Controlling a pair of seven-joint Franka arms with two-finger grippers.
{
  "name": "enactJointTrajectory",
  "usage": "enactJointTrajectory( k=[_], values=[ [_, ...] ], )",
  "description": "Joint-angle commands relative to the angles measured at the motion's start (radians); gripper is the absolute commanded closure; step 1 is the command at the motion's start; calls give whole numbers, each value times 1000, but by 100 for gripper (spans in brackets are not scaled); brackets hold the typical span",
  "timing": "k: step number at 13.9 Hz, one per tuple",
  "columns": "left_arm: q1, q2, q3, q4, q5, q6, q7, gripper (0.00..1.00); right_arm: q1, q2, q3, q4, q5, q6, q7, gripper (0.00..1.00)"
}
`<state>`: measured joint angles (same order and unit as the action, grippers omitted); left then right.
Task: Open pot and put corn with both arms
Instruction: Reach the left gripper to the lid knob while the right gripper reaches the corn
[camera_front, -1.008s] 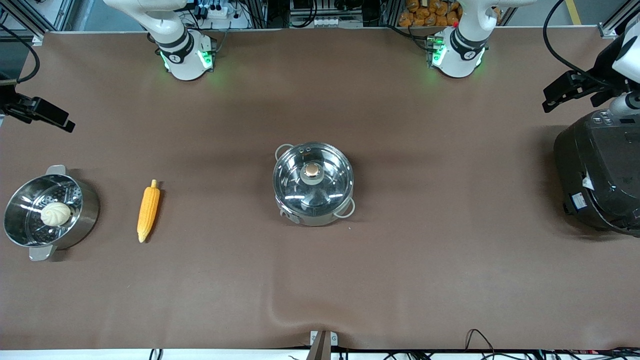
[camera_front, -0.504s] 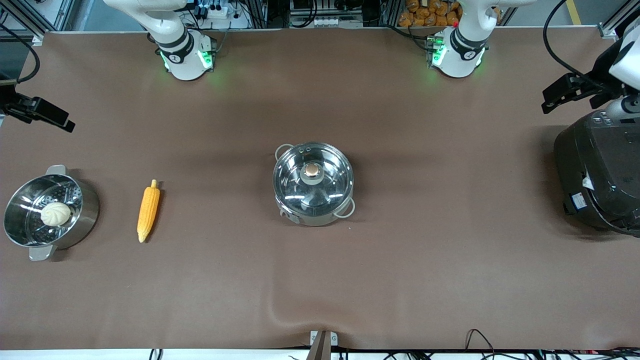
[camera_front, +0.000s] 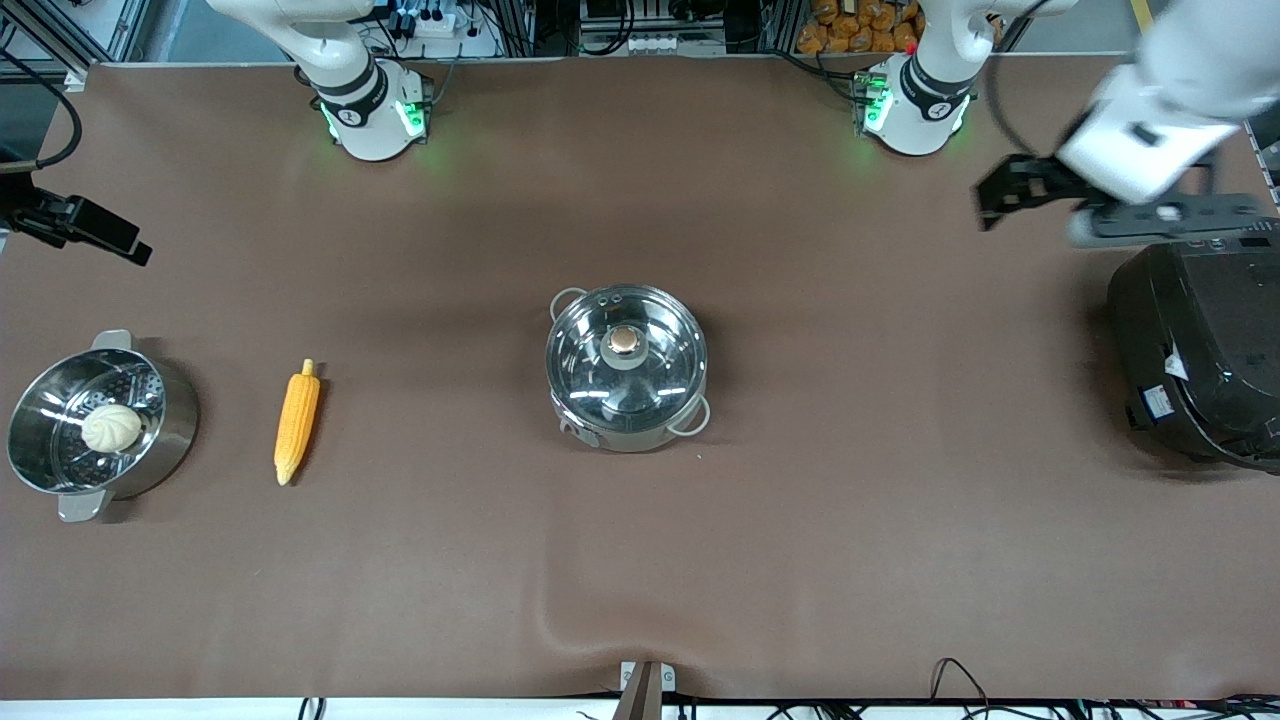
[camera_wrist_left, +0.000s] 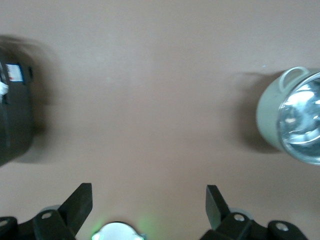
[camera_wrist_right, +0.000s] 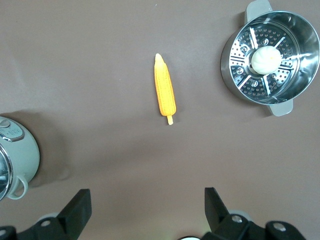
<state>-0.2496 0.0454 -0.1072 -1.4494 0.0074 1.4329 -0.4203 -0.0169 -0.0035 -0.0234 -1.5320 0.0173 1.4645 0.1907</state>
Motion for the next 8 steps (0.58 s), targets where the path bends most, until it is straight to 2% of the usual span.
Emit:
enactJointTrajectory(
  k=[1, 4, 7, 8],
  values=[
    [-88, 109, 0, 95, -21, 53, -163, 0, 15, 34, -7, 4, -14, 2, -10, 0],
    [-152, 187, 0, 93, -79, 127, -309, 0, 3, 94, -7, 4, -17, 31, -10, 0],
    [-238, 319, 3, 95, -73, 150, -376, 0, -29, 189, -9, 4, -14, 91, -16, 0],
    [-253, 332, 1, 93, -75, 190, -405, 0, -49, 229, -9, 3, -10, 118, -32, 0]
  ],
)
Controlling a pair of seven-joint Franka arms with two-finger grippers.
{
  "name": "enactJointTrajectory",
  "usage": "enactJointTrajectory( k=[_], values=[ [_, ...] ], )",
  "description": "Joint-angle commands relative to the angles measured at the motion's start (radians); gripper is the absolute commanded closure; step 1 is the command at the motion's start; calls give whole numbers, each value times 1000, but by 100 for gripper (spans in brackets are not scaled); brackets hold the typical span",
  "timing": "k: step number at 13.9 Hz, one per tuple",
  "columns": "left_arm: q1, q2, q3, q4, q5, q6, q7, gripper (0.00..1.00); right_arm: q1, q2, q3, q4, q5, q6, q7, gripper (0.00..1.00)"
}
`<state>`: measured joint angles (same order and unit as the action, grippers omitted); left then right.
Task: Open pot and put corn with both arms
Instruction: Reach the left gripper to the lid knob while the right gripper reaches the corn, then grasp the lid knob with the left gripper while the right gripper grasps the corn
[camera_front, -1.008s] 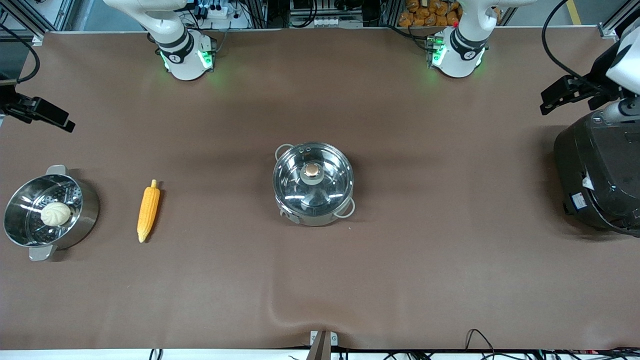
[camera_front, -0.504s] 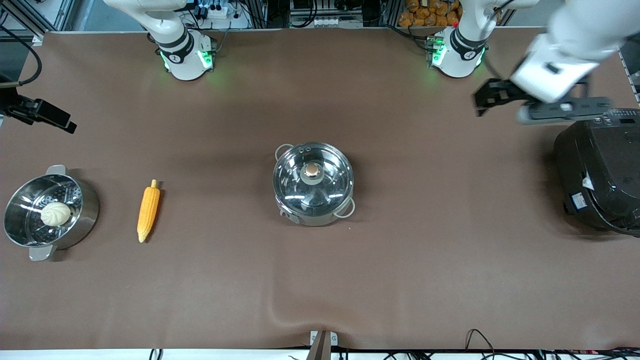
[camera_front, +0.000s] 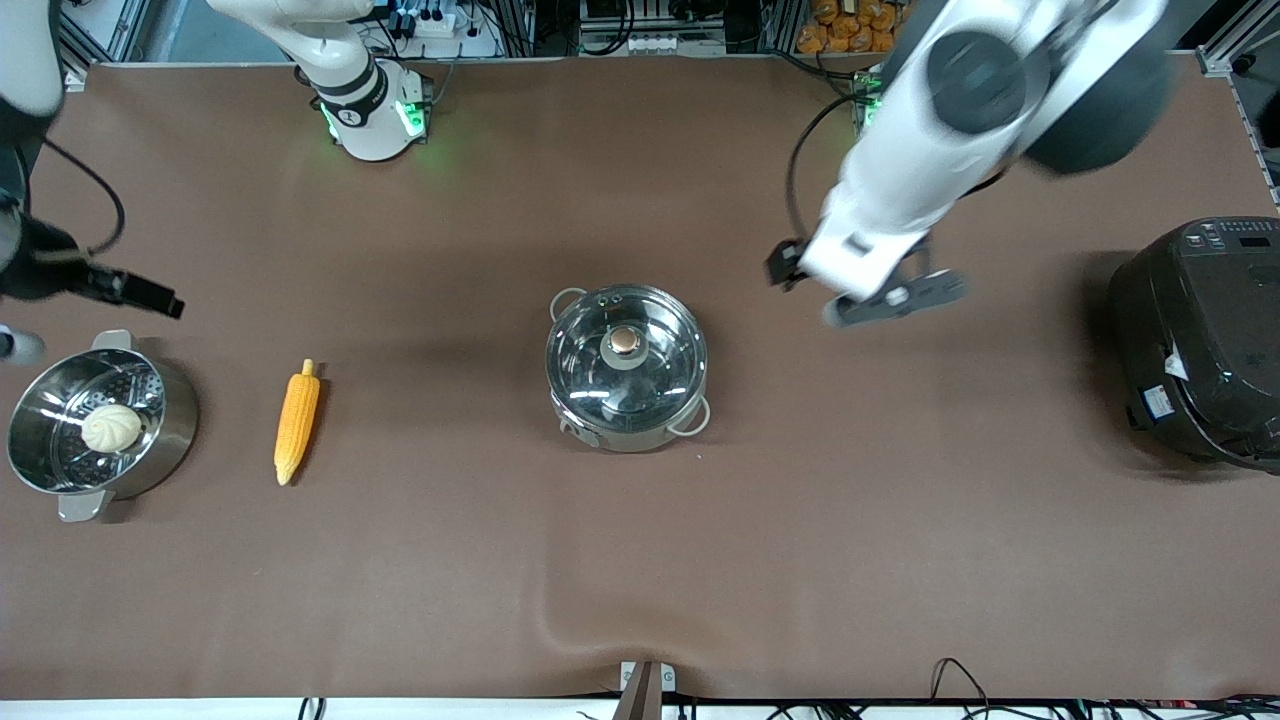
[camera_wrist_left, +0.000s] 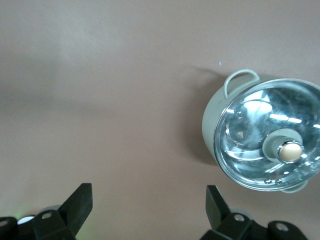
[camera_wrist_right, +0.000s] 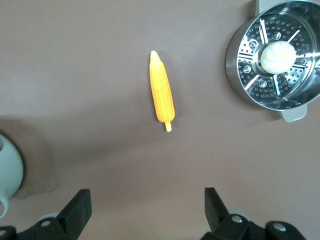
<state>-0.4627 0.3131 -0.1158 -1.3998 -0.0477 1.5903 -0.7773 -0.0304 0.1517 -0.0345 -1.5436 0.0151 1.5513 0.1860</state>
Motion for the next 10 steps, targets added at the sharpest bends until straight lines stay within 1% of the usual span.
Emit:
enactJointTrajectory(
  k=[1, 3, 6, 8, 10],
  values=[
    [-66, 78, 8, 42, -21, 72, -78, 0, -45, 119, 4, 13, -6, 64, -43, 0],
    [-163, 127, 15, 41, -6, 144, -137, 0, -57, 214, 2, 13, -7, 143, -49, 0],
    [-282, 240, 16, 45, 63, 267, -279, 0, -56, 319, 4, -9, -7, 264, -51, 0],
    [-301, 259, 16, 45, 61, 316, -307, 0, -51, 360, 4, -39, -7, 344, -53, 0],
    [-320, 267, 16, 45, 66, 364, -298, 3, -46, 423, 4, -38, -9, 392, -54, 0]
  ],
)
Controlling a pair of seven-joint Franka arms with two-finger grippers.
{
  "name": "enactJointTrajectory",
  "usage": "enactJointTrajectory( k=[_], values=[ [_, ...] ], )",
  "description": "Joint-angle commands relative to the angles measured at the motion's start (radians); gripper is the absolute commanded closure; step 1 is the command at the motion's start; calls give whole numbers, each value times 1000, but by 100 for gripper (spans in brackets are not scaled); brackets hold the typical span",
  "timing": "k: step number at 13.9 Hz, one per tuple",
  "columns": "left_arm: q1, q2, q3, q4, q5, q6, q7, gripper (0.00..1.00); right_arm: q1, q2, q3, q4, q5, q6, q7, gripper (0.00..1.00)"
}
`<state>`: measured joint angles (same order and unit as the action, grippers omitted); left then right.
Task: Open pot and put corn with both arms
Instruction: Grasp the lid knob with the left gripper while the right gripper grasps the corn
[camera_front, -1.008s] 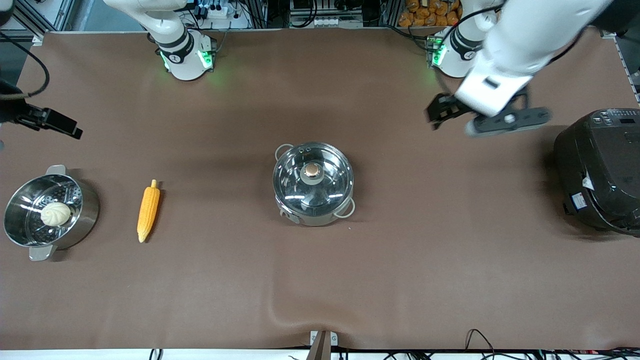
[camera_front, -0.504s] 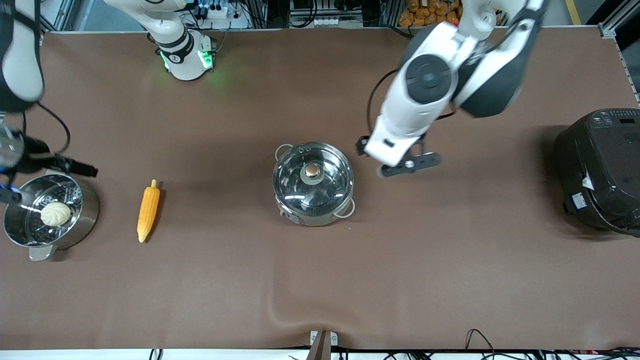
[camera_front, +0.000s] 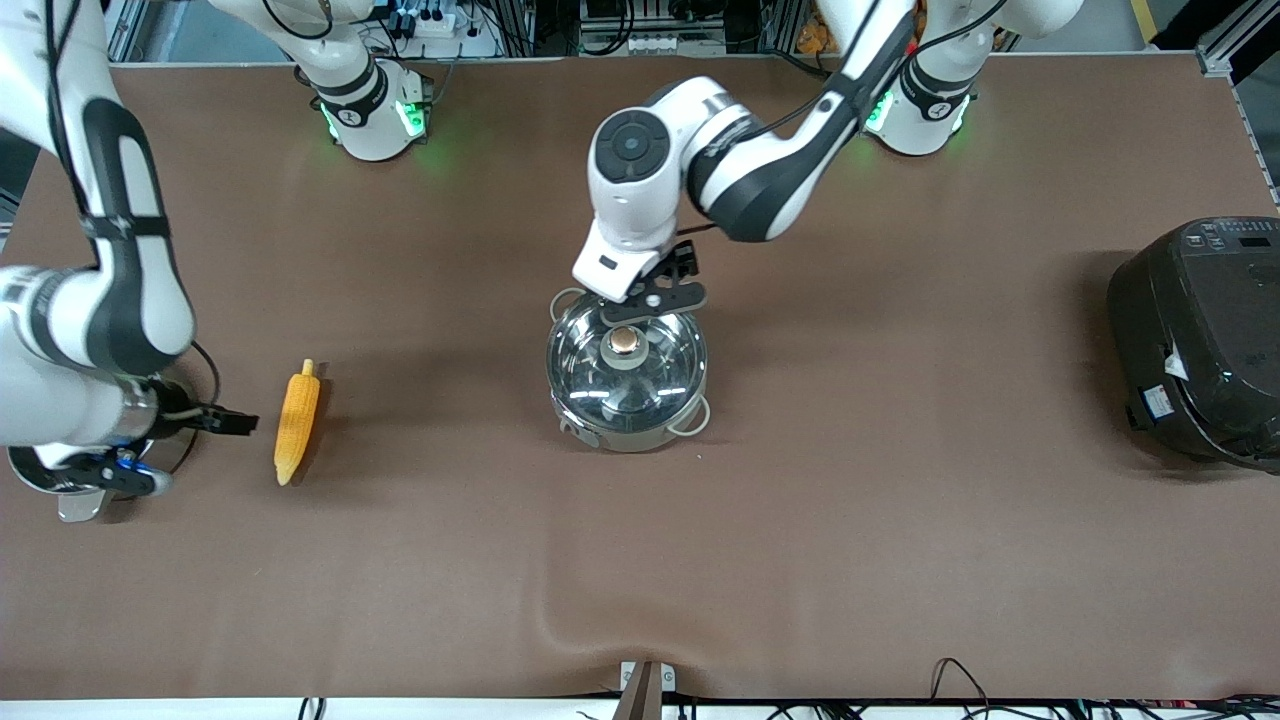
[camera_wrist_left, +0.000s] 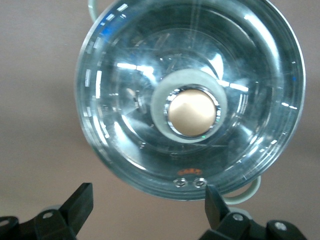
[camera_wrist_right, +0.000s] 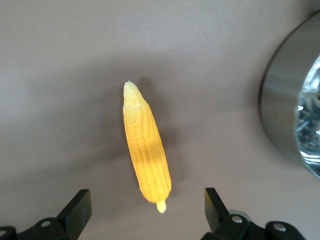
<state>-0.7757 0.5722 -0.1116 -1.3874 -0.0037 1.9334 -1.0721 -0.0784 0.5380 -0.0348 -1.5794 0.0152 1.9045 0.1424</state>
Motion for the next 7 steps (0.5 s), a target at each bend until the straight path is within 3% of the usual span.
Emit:
enactJointTrajectory(
  k=[1, 4, 7],
  values=[
    [-22, 18, 15, 33, 34, 39, -6, 11, -1, 69, 4, -4, -9, 82, -21, 0],
    [-30, 40, 15, 34, 65, 70, -11, 18, -3, 135, 4, -16, -4, 97, -72, 0],
    [-36, 63, 17, 36, 67, 122, -14, 23, 12, 134, 4, -95, -4, 105, -72, 0]
  ],
)
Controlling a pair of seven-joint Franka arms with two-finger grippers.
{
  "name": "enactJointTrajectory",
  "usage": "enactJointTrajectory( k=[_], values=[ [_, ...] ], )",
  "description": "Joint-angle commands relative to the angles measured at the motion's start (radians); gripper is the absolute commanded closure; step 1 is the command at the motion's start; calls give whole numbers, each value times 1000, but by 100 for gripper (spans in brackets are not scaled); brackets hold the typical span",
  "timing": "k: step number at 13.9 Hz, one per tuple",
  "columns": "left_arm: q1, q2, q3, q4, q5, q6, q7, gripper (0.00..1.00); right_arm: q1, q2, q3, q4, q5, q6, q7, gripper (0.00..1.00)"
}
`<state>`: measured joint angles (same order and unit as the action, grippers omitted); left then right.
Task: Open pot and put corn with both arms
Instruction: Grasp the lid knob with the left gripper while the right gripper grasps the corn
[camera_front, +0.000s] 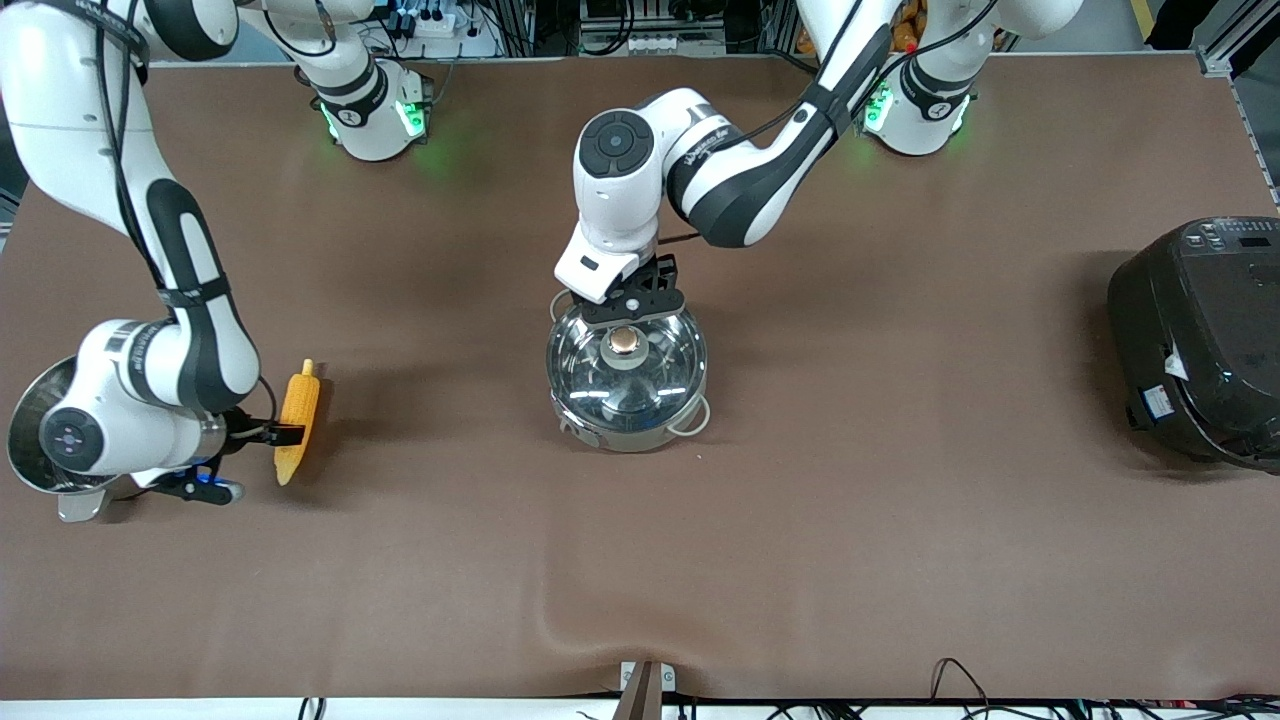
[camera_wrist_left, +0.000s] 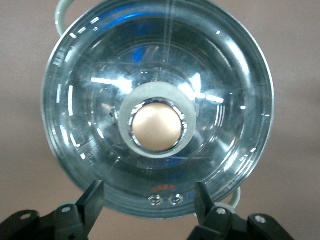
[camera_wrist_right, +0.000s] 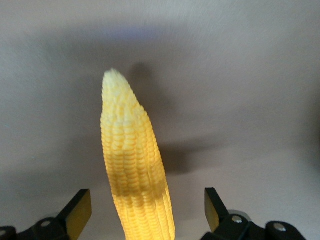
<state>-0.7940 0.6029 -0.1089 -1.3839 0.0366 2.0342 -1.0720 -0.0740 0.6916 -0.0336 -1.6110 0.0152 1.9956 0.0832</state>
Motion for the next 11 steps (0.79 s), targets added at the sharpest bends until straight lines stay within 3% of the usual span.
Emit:
enactJointTrajectory(
  k=[1, 4, 5, 6, 7, 11],
  values=[
    [-18, 34, 14, 34, 26, 24, -14, 26, 13, -24, 4, -81, -5, 15, -13, 0],
    [-16, 35, 17, 34, 31, 30, -9, 32, 10, -26, 3, -87, -6, 12, -14, 0],
    [-10, 34, 18, 34, 34, 35, -5, 33, 10, -26, 3, -95, -6, 9, -16, 35],
    [-8, 34, 18, 36, 36, 38, -3, 33, 13, -30, 4, -114, -8, 3, -17, 89],
    [-10, 34, 35, 36, 34, 58, -2, 34, 22, -41, 4, -148, -8, 6, -25, 100],
    [-10, 43, 44, 34, 34, 83, 4, 34, 26, -63, 6, -145, -9, 8, -97, 100]
  ],
)
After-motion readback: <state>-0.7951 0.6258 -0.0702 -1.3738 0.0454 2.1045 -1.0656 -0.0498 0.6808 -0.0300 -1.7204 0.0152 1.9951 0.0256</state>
